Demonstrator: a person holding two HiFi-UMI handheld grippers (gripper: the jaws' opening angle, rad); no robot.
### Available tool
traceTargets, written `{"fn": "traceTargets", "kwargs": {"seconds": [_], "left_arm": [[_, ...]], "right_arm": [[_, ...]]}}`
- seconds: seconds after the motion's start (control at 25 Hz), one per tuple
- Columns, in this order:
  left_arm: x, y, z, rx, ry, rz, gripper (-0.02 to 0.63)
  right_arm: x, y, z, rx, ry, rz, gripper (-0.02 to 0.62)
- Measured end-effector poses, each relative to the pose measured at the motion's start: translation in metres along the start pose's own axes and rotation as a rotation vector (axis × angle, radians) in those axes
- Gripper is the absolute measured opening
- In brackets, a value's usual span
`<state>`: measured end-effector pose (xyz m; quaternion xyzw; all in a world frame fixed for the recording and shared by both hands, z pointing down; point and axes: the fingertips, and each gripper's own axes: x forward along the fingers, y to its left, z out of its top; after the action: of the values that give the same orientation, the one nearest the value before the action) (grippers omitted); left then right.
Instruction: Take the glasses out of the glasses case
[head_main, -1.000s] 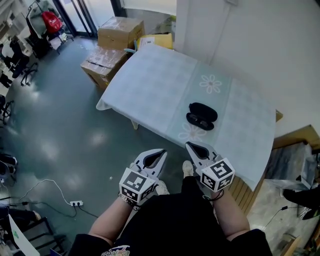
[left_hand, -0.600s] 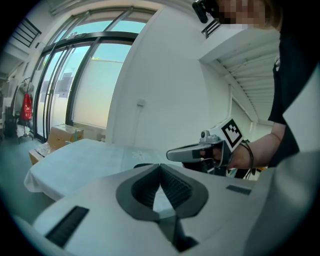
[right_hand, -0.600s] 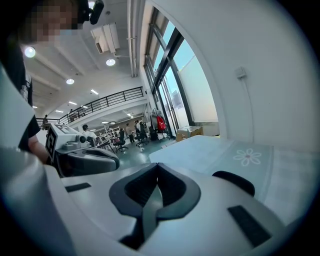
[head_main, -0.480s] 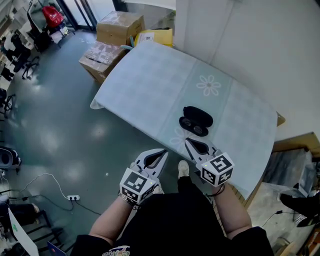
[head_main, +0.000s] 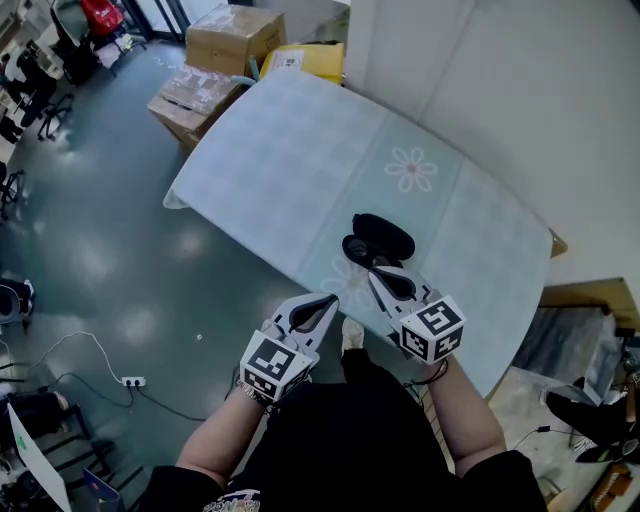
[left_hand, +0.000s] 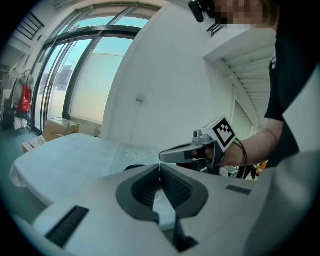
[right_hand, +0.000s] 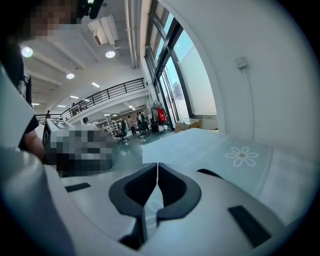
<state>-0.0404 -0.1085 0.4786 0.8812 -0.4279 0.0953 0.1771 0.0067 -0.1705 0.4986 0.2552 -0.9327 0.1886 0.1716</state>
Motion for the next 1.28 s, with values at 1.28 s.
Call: {"fn": "traceTargets", "kwargs": {"seconds": [1.28], "left_arm": [[0.053, -0.019, -0.044, 0.111, 0.148, -0.016, 0.031]], "right_arm": [[0.075, -0.088, -0.099, -0.265, 0.495, 0.149, 0.095]]}}
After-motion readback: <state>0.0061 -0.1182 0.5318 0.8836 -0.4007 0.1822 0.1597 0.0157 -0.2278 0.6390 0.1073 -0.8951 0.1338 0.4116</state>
